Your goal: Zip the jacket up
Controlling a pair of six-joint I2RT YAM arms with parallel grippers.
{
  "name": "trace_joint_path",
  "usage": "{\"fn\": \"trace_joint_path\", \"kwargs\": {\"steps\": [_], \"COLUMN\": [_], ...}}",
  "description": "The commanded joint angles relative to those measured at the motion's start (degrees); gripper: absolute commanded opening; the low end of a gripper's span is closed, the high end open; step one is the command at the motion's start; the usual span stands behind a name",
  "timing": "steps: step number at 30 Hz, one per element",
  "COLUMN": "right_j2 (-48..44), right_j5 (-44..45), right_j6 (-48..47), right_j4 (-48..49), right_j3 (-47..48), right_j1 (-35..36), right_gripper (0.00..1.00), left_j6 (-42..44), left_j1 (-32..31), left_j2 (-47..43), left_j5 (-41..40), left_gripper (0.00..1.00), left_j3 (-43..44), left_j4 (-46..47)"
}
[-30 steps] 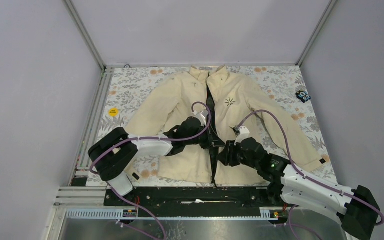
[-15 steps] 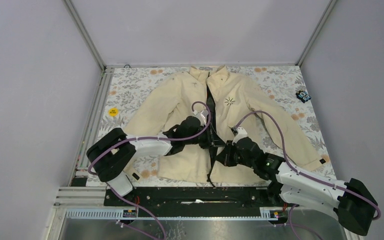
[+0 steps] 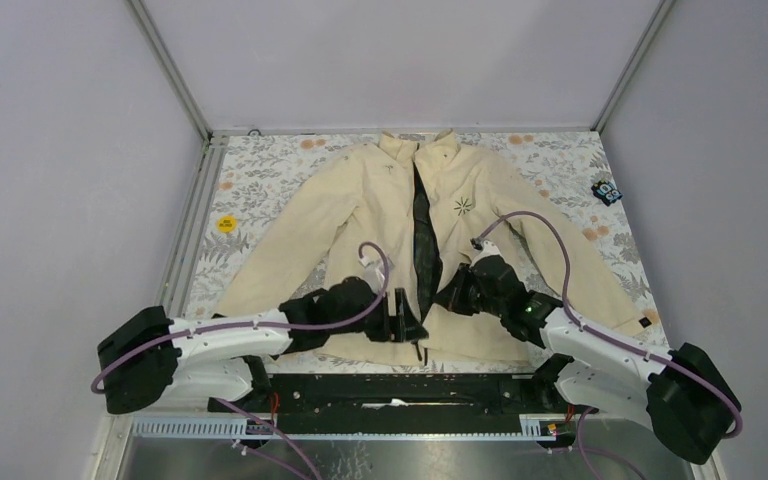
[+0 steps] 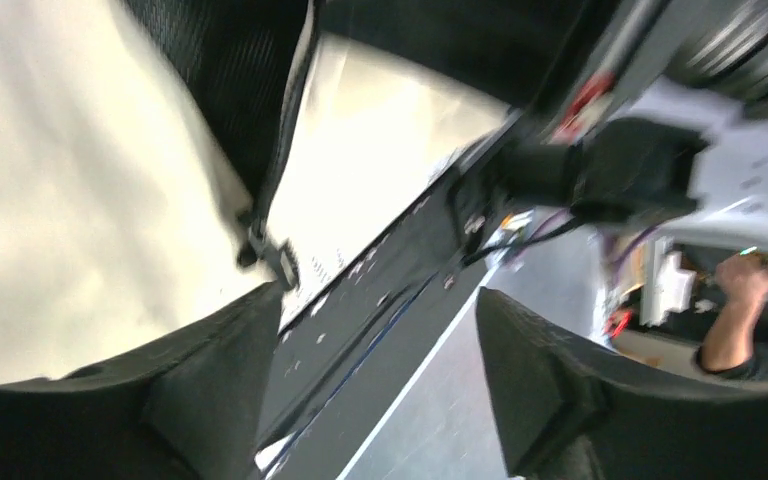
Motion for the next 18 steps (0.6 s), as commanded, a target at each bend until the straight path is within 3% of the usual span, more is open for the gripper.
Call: {"fn": "trace_joint_path", "kwargs": {"steps": [1, 4, 7, 15, 18], "right_j2": [1.55, 1.01, 0.06, -1.39, -1.81], "right_j5": [-4.14, -3.71, -3.7, -3.77, -3.78], "right_j6": [0.62, 0.55, 0.63, 0.89, 0.85], "right_j4": [1.26, 0.37, -0.32, -0.81, -0.81], "right_j3": [4.88, 5.1, 4.82, 4.23, 4.12], "right_j1": [-0.89, -0.98, -1.01, -1.01, -1.08], "right_gripper": [0.0, 0.0, 0.0, 0.0, 0.0], "left_j6": [-4.13, -5.64, -6.37, -4.57, -4.46], "left_j1": [-8.0, -11.06, -11.51, -11.73, -11.73], "left_j2": [1.45, 4.31, 7.21, 11.33, 12.75], "left_j5": [-12.87, -18.98, -18.43, -18.88, -18.41], "left_gripper": [0.67, 0.54, 0.45, 0.43, 0.46], "left_j3": [0.66, 2.96, 3.88, 6.82, 7.99], "left_j4": [-6.57, -13.33, -12.92, -9.78, -8.33]}}
